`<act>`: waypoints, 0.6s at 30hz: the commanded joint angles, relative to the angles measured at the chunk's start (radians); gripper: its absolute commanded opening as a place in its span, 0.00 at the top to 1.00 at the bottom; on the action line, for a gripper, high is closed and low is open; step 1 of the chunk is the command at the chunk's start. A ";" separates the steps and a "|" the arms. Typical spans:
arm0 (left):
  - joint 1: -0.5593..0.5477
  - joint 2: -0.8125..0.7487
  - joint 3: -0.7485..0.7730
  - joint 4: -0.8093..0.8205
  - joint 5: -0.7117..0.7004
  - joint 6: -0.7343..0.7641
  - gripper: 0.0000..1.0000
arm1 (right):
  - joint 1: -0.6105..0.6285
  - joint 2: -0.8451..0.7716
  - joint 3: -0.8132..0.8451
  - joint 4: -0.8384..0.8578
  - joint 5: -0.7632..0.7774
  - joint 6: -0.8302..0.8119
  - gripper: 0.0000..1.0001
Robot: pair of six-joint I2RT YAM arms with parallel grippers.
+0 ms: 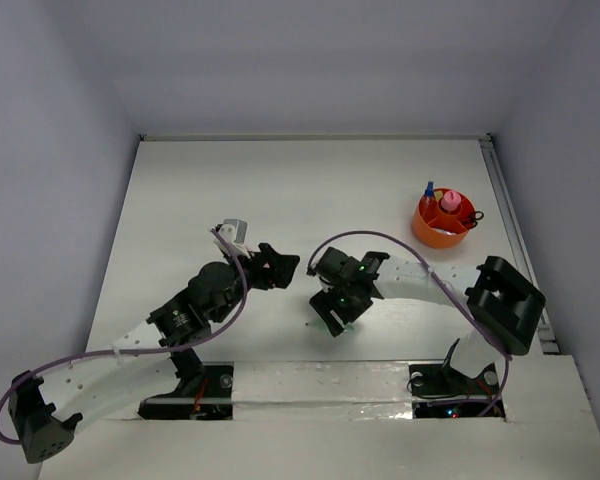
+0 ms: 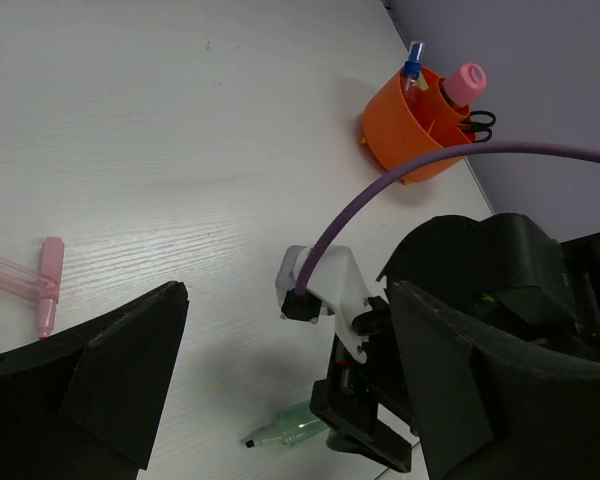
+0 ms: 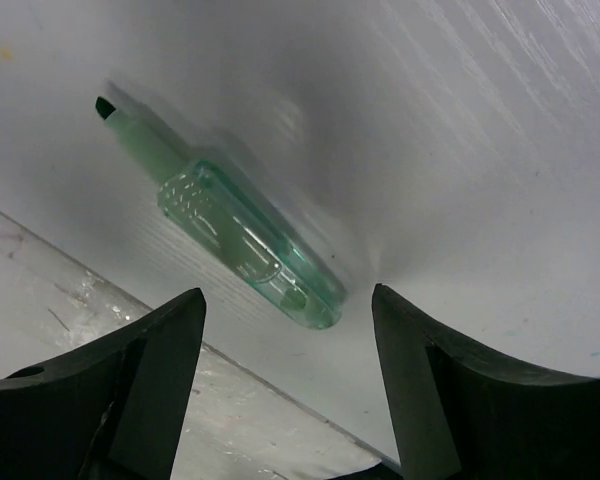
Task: Sort the stationery into containers
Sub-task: Move the pen to the center of the board.
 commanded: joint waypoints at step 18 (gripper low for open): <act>0.003 0.021 0.017 0.032 0.007 0.048 0.21 | -0.005 0.182 0.210 0.188 0.122 0.151 0.46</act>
